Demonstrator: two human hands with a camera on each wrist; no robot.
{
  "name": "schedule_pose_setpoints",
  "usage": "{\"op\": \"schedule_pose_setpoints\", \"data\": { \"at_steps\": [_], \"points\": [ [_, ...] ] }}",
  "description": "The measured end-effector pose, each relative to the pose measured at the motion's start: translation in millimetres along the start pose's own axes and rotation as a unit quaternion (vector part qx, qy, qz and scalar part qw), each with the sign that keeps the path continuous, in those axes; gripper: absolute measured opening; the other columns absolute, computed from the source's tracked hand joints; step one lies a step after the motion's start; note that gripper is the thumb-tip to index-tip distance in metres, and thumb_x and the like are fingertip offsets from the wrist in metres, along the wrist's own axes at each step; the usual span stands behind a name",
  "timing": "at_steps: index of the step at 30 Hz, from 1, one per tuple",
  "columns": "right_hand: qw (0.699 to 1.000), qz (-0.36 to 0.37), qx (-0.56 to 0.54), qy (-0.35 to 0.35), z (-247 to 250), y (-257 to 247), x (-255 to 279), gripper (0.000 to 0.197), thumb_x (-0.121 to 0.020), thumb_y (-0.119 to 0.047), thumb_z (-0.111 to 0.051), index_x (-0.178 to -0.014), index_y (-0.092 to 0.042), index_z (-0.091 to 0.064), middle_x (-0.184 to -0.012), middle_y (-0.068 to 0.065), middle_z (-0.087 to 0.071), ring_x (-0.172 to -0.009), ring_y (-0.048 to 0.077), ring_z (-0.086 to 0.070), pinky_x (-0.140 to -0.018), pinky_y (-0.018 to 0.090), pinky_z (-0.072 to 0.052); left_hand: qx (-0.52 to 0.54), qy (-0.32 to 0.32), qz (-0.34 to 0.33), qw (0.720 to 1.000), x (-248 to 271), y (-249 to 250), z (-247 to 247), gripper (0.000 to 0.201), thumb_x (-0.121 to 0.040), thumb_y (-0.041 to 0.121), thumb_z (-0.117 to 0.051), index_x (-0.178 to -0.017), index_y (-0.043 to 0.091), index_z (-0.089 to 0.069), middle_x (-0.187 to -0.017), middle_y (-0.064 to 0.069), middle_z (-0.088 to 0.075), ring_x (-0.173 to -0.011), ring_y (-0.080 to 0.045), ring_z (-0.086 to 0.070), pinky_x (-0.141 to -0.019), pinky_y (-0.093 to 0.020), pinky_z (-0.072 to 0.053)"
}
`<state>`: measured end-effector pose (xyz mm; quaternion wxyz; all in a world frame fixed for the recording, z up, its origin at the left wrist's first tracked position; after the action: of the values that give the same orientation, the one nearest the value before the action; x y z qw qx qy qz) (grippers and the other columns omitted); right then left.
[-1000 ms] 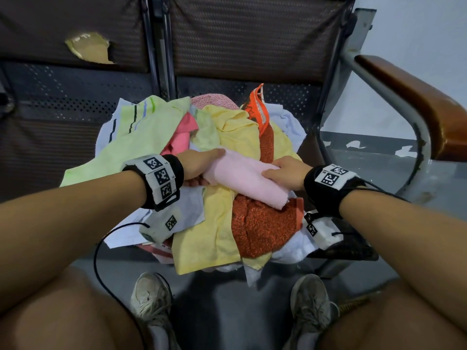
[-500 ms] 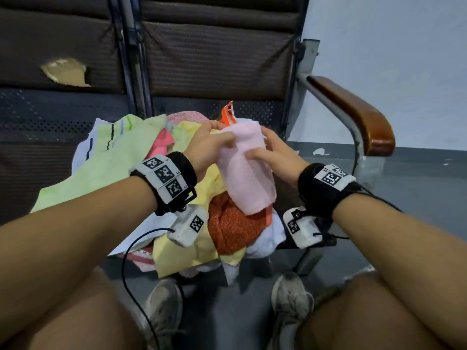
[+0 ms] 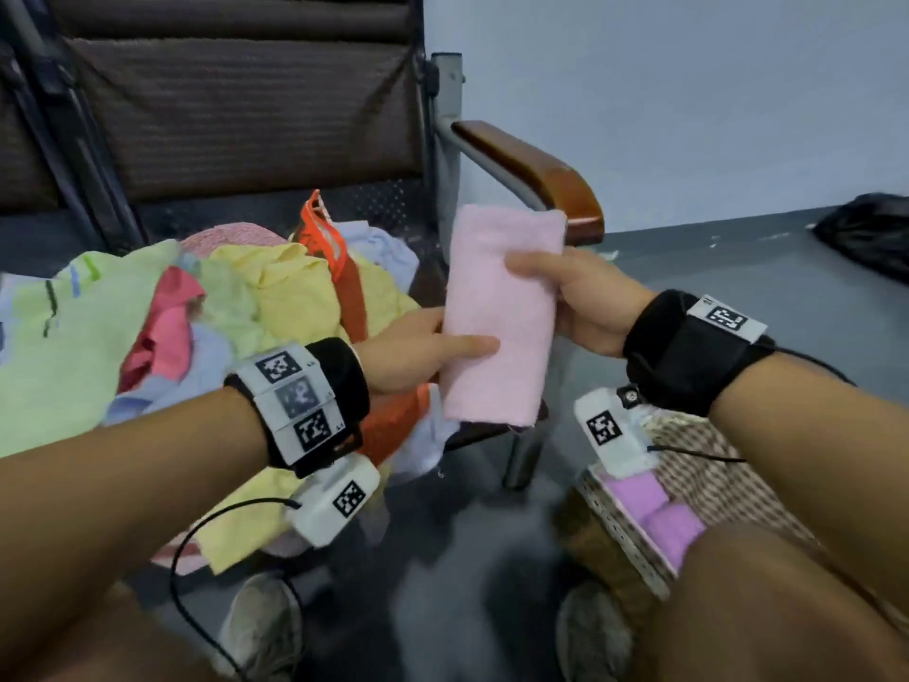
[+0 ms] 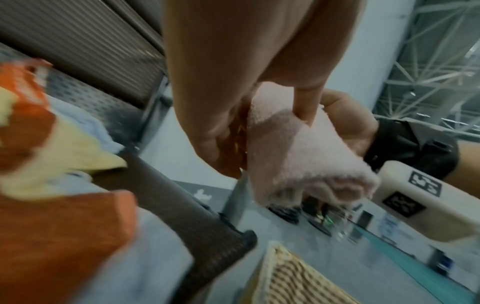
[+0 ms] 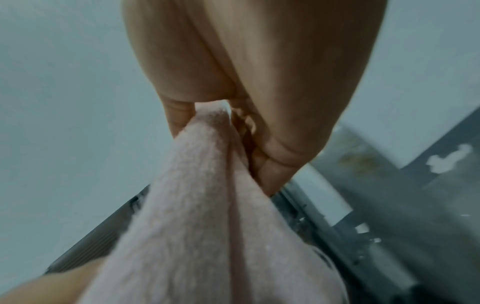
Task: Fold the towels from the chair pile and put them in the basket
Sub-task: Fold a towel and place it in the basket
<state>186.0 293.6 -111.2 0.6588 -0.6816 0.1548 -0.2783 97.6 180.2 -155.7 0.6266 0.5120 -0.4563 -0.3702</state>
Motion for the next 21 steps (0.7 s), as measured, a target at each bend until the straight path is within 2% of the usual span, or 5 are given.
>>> {"op": "schedule_pose_setpoints", "data": {
  "at_steps": [6,11,14,18,21],
  "points": [
    [0.980,-0.026,-0.098,0.171,165.2,56.5,64.6,0.031,-0.087,-0.017,-0.053,-0.116,-0.010,-0.064,-0.108,0.006,-0.069,-0.097,0.022,-0.064,-0.086,0.034,-0.050,-0.030,-0.109,0.042,0.993,-62.6,-20.0,-142.8,0.037,-0.091,0.013,-0.068,-0.126,0.004,-0.058,-0.122,-0.008,-0.069,-0.108,-0.024,-0.068,-0.093,-0.039,-0.056],
    [0.923,-0.087,-0.178,0.329,267.4,158.5,126.1,0.027,-0.086,-0.012,-0.050,-0.112,-0.012,-0.058,-0.088,0.005,-0.058,-0.076,0.018,-0.059,-0.063,0.026,-0.050,-0.072,-0.140,0.128,0.979,-113.2,-80.2,-254.8,0.010,-0.089,0.008,-0.065,-0.097,0.007,-0.058,-0.104,-0.013,-0.066,-0.073,-0.020,-0.062,-0.049,-0.018,-0.048],
    [0.887,-0.165,-0.182,0.391,295.1,233.5,146.1,0.030,-0.088,-0.009,-0.053,-0.117,-0.005,-0.058,-0.087,0.011,-0.058,-0.071,0.021,-0.060,-0.059,0.028,-0.053,-0.118,-0.131,0.204,0.963,-134.6,-134.4,-296.5,0.030,-0.084,0.008,-0.065,-0.112,-0.001,-0.063,-0.118,-0.020,-0.066,-0.091,-0.029,-0.064,-0.073,-0.033,-0.052],
    [0.874,-0.233,-0.091,0.416,308.2,308.8,138.6,0.014,-0.088,-0.010,-0.060,-0.074,-0.012,-0.057,-0.061,0.006,-0.053,-0.054,0.019,-0.052,-0.054,0.031,-0.046,-0.199,-0.133,0.298,0.924,-157.1,-192.0,-316.5,0.049,-0.080,0.007,-0.063,-0.129,0.000,-0.056,-0.127,-0.020,-0.062,-0.114,-0.036,-0.061,-0.094,-0.043,-0.054],
    [0.876,-0.254,-0.102,0.396,301.0,357.3,116.5,0.007,-0.089,-0.011,-0.063,-0.083,-0.014,-0.065,-0.079,0.007,-0.066,-0.075,0.024,-0.062,-0.069,0.039,-0.053,-0.301,-0.135,0.321,0.888,-180.4,-223.1,-308.2,0.062,-0.086,0.017,-0.060,-0.144,0.005,-0.044,-0.145,-0.017,-0.048,-0.133,-0.033,-0.048,-0.109,-0.043,-0.043]
  ]
}}
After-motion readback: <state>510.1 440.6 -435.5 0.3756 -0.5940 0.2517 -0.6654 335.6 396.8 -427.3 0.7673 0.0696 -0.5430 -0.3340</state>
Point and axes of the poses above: each hand's wrist, its own x-axis away from the middle knuckle, its own z-axis out of the back of the hand, y = z × x, the point moved 9 cm from there along -x, towards the middle knuckle
